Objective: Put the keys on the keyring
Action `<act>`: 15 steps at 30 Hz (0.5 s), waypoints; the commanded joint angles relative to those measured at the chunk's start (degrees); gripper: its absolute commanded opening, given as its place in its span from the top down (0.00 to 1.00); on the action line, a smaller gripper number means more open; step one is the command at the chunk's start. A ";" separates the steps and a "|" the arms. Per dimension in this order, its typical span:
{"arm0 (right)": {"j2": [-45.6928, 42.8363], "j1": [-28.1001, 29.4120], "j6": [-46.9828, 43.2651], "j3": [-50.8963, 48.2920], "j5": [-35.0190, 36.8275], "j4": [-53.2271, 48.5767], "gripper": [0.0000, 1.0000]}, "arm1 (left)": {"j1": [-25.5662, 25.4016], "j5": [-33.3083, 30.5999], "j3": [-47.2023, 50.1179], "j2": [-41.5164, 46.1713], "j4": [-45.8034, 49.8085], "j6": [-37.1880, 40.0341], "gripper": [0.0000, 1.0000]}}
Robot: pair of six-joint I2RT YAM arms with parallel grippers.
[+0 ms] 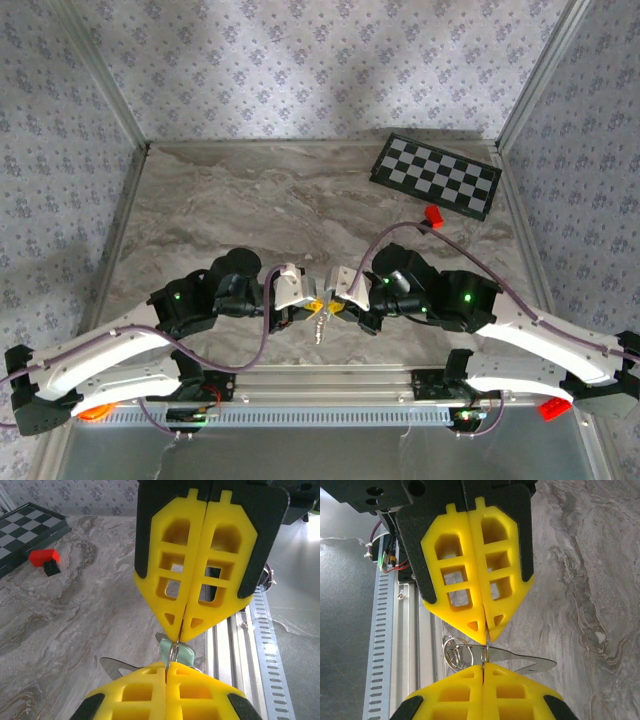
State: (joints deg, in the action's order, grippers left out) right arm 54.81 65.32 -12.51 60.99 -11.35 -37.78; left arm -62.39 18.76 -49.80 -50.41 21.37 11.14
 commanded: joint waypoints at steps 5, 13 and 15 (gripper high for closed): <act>-0.31 -0.02 -0.68 -0.19 -2.97 3.07 1.00 | -0.28 -0.57 -3.15 -0.91 -1.42 0.84 1.00; -0.11 -0.10 -1.02 -0.26 -3.50 3.12 1.00 | -0.24 -0.75 -3.59 -1.44 -1.09 0.82 1.00; -0.16 -0.10 -1.02 -0.43 -3.53 3.14 1.00 | -0.28 -0.75 -3.88 -1.73 -0.89 0.82 1.00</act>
State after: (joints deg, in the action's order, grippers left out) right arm 54.78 64.99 -12.53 60.66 -11.57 -37.52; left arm -62.39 18.59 -50.96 -51.51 22.74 11.16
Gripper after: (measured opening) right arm 0.051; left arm 0.047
